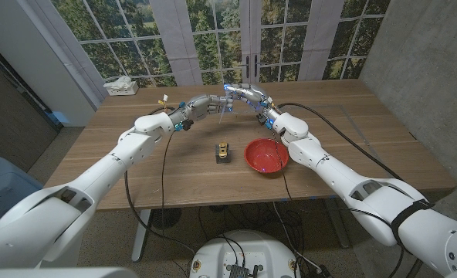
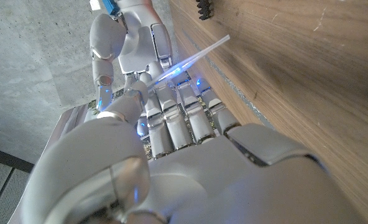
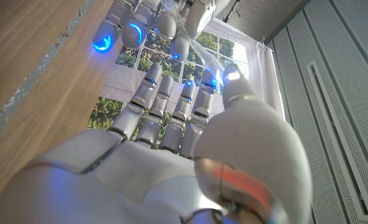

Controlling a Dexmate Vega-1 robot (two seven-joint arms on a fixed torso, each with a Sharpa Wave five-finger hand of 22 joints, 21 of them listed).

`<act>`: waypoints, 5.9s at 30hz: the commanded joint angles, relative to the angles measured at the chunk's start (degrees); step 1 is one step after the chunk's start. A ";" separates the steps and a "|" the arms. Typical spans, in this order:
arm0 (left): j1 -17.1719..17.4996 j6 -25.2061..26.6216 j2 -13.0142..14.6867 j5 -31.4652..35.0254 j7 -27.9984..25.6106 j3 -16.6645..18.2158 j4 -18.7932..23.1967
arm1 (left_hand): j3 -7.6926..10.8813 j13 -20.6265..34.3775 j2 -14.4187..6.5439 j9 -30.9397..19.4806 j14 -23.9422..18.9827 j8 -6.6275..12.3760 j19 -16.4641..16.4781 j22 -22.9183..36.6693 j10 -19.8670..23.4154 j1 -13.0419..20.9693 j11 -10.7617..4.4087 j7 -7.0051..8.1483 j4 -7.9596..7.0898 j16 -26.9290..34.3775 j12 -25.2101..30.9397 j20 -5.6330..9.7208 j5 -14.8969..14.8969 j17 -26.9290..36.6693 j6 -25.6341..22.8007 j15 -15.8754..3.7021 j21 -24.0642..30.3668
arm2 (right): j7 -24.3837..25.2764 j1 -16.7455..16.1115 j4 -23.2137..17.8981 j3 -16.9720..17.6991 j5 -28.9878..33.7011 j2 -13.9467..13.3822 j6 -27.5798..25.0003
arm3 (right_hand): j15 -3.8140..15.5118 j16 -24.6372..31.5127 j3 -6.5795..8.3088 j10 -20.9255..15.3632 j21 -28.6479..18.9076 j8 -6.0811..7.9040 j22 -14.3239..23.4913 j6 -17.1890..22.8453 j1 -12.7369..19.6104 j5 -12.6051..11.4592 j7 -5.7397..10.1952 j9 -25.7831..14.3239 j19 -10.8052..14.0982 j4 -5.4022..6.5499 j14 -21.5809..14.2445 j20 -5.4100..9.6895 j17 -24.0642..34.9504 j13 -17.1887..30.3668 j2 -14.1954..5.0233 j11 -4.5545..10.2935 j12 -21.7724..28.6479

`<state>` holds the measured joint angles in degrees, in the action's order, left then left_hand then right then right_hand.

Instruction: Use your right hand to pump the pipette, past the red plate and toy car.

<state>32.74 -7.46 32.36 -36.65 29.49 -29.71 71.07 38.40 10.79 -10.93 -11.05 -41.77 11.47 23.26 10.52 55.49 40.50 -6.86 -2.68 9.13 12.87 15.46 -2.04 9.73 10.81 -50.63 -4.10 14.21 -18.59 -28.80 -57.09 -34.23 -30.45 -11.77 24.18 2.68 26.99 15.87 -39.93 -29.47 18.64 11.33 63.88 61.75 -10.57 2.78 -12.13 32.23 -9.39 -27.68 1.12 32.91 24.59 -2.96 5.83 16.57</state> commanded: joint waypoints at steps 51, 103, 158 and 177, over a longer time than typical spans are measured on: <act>2.48 0.32 3.58 -0.23 -0.64 1.40 3.50 | -10.89 0.88 7.58 0.43 11.18 -0.79 -7.13 0.33 -20.33 -7.82 3.76 0.29 -1.68 -2.04 -4.41 -2.04 0.57 0.09 18.91 -1.26 -2.59 | 14.28 -6.64 -7.92 4.08 6.66 -3.11 11.32 | 7.95 -0.15 0.79 -1.32 -1.41 -0.40 0.27 0.10 0.20 -0.89 0.44 -0.14 -0.76 0.26 -1.33 -0.20 0.30 0.37 -0.91 0.31 0.58; 3.91 1.97 6.31 -0.75 0.06 1.47 8.79 | -10.42 0.81 7.16 0.48 11.38 -0.69 -7.23 0.32 -20.25 -9.15 3.76 0.17 -1.15 -2.11 -3.93 -2.12 0.75 -0.36 18.71 -0.99 -2.38 | 43.79 -21.36 -26.75 11.15 33.42 -7.23 15.31 | 8.74 -0.71 1.34 -2.32 -2.60 -0.89 0.17 0.01 0.13 -1.10 1.34 -0.23 -0.91 0.12 -2.03 0.44 0.14 0.46 -1.28 1.41 0.53; 3.02 1.81 6.26 -0.57 3.10 0.33 9.32 | -9.78 0.75 6.98 0.50 11.34 -0.66 -7.30 0.31 -20.35 -10.09 3.70 0.15 -0.38 -2.11 -3.73 -2.13 0.80 -0.57 18.63 -1.02 -2.23 | 59.50 -36.07 -42.61 15.01 50.90 -8.73 8.12 | 8.96 -1.26 1.81 -2.61 -3.71 -1.11 0.04 0.19 0.29 -1.14 1.38 -0.32 -1.16 -0.04 -2.49 0.82 0.13 0.60 -1.23 1.52 0.14; 3.76 2.26 7.33 -0.43 2.78 0.48 11.37 | -9.59 0.74 6.93 0.50 11.37 -0.65 -7.28 0.31 -20.36 -10.40 3.68 0.08 -0.24 -2.12 -3.68 -2.16 0.79 -0.59 18.59 -1.05 -2.18 | 63.84 -36.99 -43.25 13.79 55.26 -8.88 7.50 | 9.02 -1.26 1.88 -2.72 -3.99 -1.13 0.00 0.30 0.37 -1.11 1.44 -0.34 -1.27 -0.06 -2.61 0.80 0.28 0.63 -1.20 1.95 0.03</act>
<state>36.04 -5.47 39.10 -37.11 32.46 -29.39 81.41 28.55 11.47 -4.00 -10.41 -30.60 10.60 16.20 10.52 34.98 30.69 -3.37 -2.57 8.87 10.59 11.26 -3.99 10.19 10.14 -31.84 -2.77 11.62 42.51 -65.38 -100.01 -19.79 22.08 -20.67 32.19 2.66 25.84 17.34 -42.17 -33.06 17.62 11.19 63.94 61.75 -11.50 3.90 -12.41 30.88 -9.65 -29.70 1.64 33.07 25.12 -3.56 7.48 16.73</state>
